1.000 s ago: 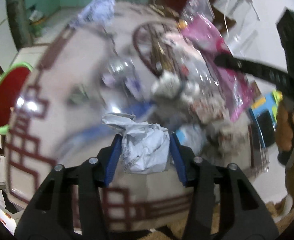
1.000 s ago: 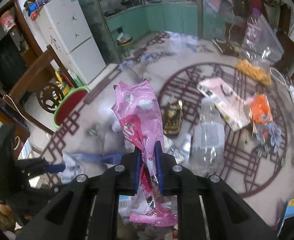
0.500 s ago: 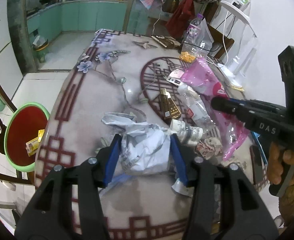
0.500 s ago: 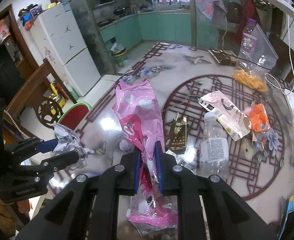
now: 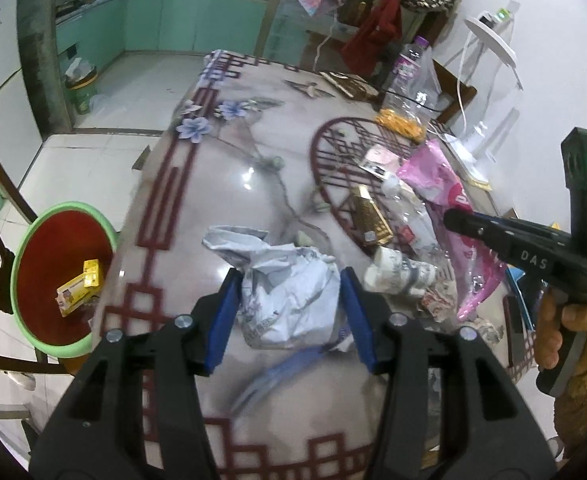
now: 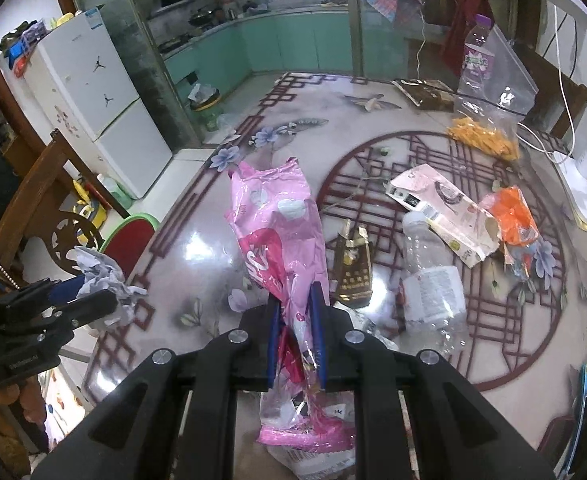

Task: Collect trash
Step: 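Carry the paper and pink wrapper to the bin and release both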

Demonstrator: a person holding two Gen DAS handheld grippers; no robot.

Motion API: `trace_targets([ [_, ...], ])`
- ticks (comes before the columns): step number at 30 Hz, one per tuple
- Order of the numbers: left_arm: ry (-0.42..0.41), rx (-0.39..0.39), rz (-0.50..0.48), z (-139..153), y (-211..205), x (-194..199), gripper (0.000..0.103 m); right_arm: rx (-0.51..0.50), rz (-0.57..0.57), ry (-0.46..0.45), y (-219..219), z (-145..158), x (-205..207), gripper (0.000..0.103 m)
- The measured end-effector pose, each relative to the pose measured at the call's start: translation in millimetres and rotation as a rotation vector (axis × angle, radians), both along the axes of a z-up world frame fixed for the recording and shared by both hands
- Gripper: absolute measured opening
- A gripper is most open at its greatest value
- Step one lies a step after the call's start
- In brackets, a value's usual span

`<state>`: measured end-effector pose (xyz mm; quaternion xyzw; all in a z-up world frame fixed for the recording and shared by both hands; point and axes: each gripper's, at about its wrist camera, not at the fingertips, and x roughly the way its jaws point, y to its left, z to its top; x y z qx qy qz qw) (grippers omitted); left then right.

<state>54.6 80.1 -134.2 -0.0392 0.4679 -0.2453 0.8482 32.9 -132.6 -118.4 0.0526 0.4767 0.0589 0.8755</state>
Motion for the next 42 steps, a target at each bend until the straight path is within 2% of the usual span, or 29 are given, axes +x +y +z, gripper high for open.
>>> trace_targets([
  [15, -0.002, 0.014, 0.123, -0.9, 82.6, 34.6, 0.049, 0.013, 0.083, -0.007, 80.4, -0.6, 51.3, 0.014],
  [25, -0.012, 0.007, 0.154, -2.0, 116.5, 51.2, 0.049, 0.000, 0.074, 0.010, 101.1, -8.5, 68.8, 0.014],
  [35, -0.055, 0.047, 0.231, 6.6, 161.2, 71.9, 0.049, 0.030, 0.072, -0.057, 125.4, 13.6, 80.1, 0.014],
  [42, -0.068, 0.078, 0.276, 6.3, 189.2, 89.0, 0.049, 0.044, 0.123, -0.067, 157.2, 19.2, 88.8, 0.014],
])
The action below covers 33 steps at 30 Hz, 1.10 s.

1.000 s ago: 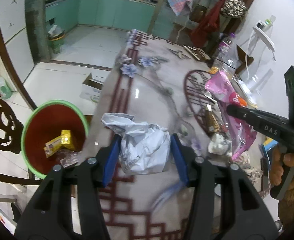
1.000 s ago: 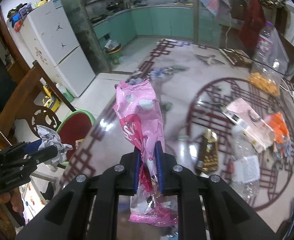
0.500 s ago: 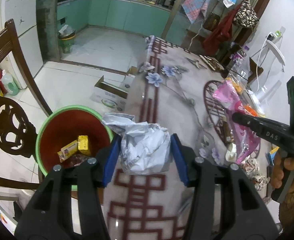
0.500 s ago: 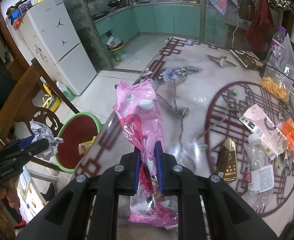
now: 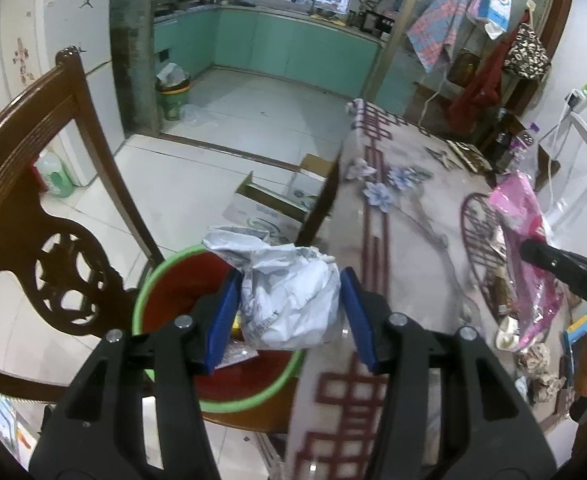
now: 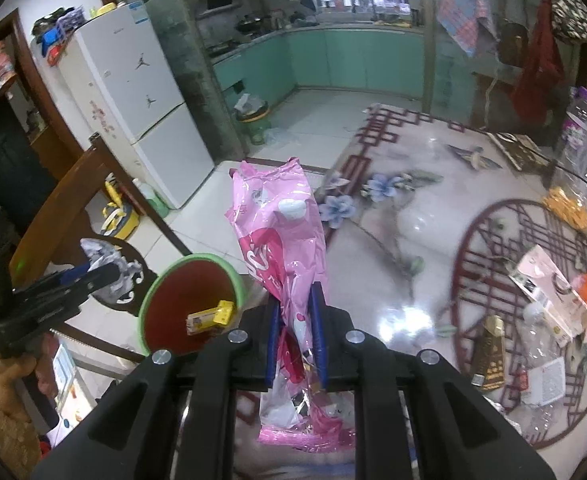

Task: Collect trash
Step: 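Carry the paper and pink wrapper to the bin and release both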

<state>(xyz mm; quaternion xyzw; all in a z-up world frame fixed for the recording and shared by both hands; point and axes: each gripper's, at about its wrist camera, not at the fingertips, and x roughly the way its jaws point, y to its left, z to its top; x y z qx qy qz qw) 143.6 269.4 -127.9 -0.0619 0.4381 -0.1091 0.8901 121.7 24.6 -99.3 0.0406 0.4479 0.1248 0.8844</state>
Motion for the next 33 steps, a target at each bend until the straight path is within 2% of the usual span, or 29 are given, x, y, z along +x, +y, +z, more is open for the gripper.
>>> trace_targets([
  [11, 0.007, 0.043, 0.041, -10.6, 30.0, 28.0, 0.049, 0.018, 0.118, 0.026, 70.8, -10.2, 23.9, 0.014],
  [21, 0.061, 0.040, 0.074, -33.5, 46.8, 54.3, 0.049, 0.044, 0.163, 0.128, 99.7, -42.0, 54.8, 0.014],
  [31, 0.088, 0.074, 0.113, -46.0, 56.3, 70.9, 0.049, 0.068, 0.231, 0.203, 123.8, -65.3, 70.1, 0.015],
  [32, 0.093, 0.076, 0.119, -47.7, 58.3, 70.7, 0.049, 0.075, 0.240, 0.209, 126.5, -67.0, 70.4, 0.016],
  [33, 0.096, 0.078, 0.125, -48.8, 59.8, 70.7, 0.049, 0.081, 0.249, 0.215, 128.7, -68.4, 71.0, 0.022],
])
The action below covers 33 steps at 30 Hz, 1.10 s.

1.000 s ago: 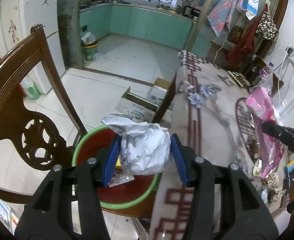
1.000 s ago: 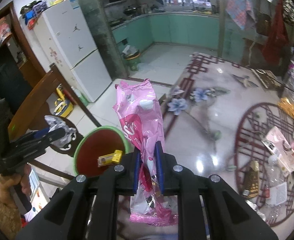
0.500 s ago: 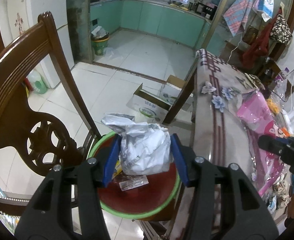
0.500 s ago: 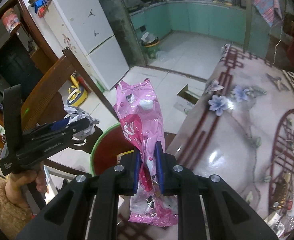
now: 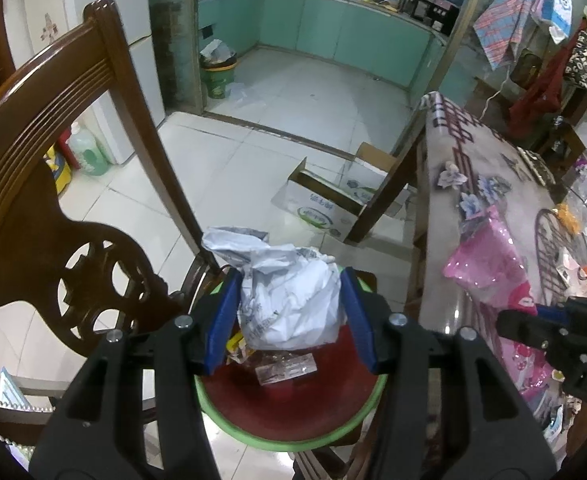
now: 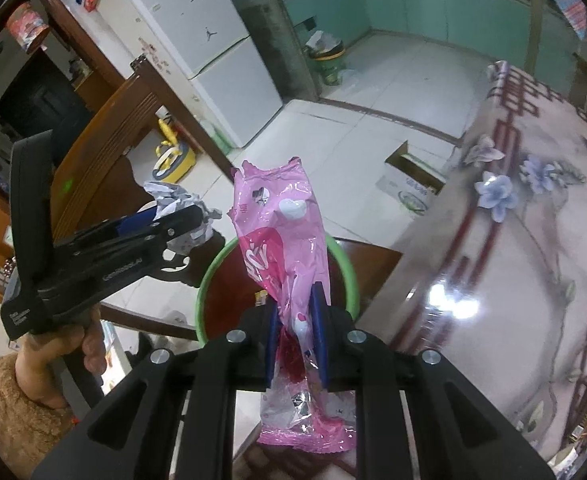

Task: Collect trash
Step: 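Carry the paper and pink wrapper to the bin and release both, then grasp the white patterned paper cup with the left tool while the right tool grasps the clear water bottle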

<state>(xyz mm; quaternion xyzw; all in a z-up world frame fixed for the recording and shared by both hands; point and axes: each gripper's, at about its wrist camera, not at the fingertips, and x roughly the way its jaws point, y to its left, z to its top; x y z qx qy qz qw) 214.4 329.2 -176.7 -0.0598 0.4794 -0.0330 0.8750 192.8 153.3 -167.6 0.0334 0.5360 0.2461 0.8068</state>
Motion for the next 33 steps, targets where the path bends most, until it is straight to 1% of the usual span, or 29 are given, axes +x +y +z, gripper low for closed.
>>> trace_targets([
  [1, 0.004, -0.001, 0.010, -1.4, 2.4, -0.5, 0.050, 0.002, 0.004, 0.004, 2.4, -0.6, 1.2, 0.030],
  [2, 0.009, -0.006, 0.018, -2.5, 4.6, -1.1, 0.050, 0.007, 0.002, 0.003, 3.8, -0.8, 1.8, 0.033],
  [9, 0.013, 0.000, 0.023, -3.2, 6.5, -5.0, 0.050, 0.020, 0.017, -0.014, 5.6, 4.5, 1.6, 0.033],
  [10, 0.015, 0.000, 0.023, -3.3, 6.4, -5.1, 0.054, 0.018, 0.015, -0.015, 4.7, 4.9, 0.6, 0.036],
  [12, 0.013, 0.000, 0.032, -2.3, 5.9, -5.6, 0.061, 0.025, 0.004, -0.024, 0.3, 8.4, -2.0, 0.046],
  [14, 0.014, -0.015, 0.036, -0.9, 6.6, -8.8, 0.062, 0.030, -0.005, -0.033, -5.2, 12.7, -5.2, 0.046],
  [16, 0.013, -0.015, 0.040, -0.4, 6.9, -11.9, 0.067, 0.027, -0.019, -0.049, -13.0, 18.5, -10.2, 0.046],
  [18, 0.005, -0.016, 0.042, 2.2, 5.4, -15.7, 0.068, 0.027, -0.033, -0.062, -20.5, 24.1, -14.9, 0.046],
  [21, -0.009, -0.019, 0.045, 7.3, 4.2, -21.2, 0.072, 0.027, -0.059, -0.079, -34.1, 30.5, -22.0, 0.047],
  [29, -0.047, -0.017, 0.035, 22.7, -12.6, -38.6, 0.073, 0.032, -0.117, -0.099, -65.8, 41.2, -40.7, 0.049],
  [31, -0.051, -0.008, 0.023, 25.0, -19.8, -43.2, 0.073, 0.032, -0.125, -0.103, -71.9, 42.7, -47.2, 0.055],
  [33, -0.051, -0.002, 0.015, 25.9, -27.0, -48.3, 0.073, 0.032, -0.127, -0.108, -77.1, 43.7, -54.3, 0.055],
])
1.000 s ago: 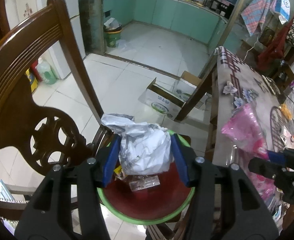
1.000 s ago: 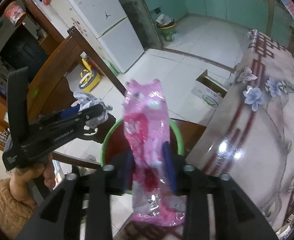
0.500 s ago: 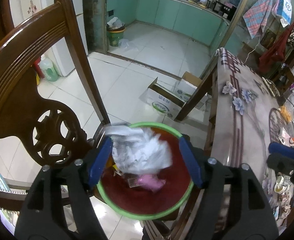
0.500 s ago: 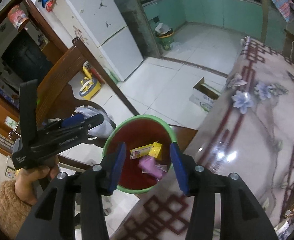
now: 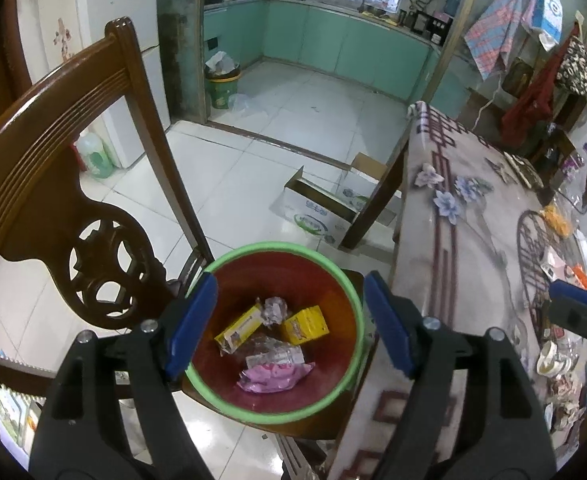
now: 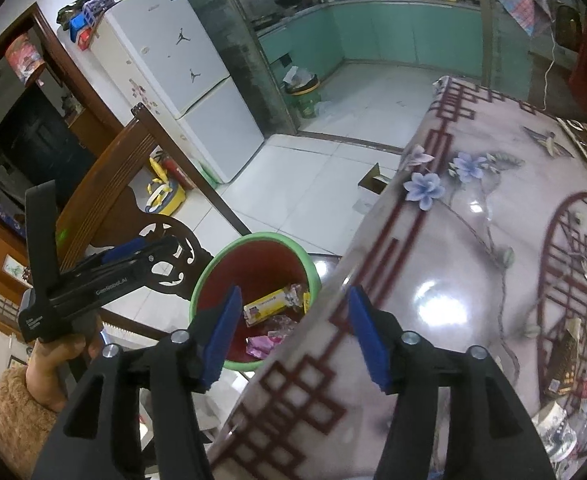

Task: Collect trash
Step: 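Grasp the white patterned paper cup with the left tool while the right tool grasps the clear water bottle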

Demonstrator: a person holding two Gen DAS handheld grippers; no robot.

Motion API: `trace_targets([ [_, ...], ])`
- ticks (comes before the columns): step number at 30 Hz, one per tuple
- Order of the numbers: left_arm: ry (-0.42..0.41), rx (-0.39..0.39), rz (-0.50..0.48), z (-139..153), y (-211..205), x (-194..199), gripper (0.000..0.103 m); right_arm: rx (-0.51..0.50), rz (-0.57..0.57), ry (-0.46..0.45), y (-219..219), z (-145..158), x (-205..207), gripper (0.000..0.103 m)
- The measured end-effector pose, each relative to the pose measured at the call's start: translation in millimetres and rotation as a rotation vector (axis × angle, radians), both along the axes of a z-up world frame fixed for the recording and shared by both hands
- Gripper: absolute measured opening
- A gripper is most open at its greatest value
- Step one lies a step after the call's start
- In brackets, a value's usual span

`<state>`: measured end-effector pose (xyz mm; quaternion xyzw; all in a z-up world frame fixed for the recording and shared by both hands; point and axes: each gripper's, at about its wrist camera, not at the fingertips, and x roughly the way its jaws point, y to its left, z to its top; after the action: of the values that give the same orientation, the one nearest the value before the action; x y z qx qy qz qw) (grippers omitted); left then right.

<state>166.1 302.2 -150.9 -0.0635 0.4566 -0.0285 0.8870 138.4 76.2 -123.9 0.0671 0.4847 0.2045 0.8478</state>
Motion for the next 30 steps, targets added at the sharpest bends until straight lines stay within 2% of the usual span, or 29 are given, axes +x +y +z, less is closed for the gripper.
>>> trace_targets([
  [9, -0.002, 0.005, -0.026, 5.6, -54.7, -31.8, 0.073, 0.009, -0.004, -0.020, -42.6, 5.8, -35.6, 0.057],
  [14, -0.003, 0.009, -0.072, 10.8, -101.2, -52.0, 0.073, 0.020, -0.040, -0.019, -88.2, 8.6, -57.3, 0.059],
  [16, -0.002, 0.001, -0.091, 12.2, -121.9, -60.8, 0.073, 0.023, -0.055, -0.012, -106.2, 8.4, -64.5, 0.062],
  [23, 0.002, -0.035, -0.160, 13.9, -192.4, -91.1, 0.073, 0.016, -0.117, -0.003, -178.1, 5.7, -96.7, 0.064],
  [27, 0.007, -0.055, -0.202, 13.5, -230.5, -108.5, 0.076, -0.027, -0.165, 0.022, -221.6, -6.5, -109.8, 0.071],
  [30, 0.023, -0.092, -0.231, 10.4, -259.2, -123.4, 0.076, -0.111, -0.225, 0.042, -261.2, -19.6, -106.3, 0.071],
])
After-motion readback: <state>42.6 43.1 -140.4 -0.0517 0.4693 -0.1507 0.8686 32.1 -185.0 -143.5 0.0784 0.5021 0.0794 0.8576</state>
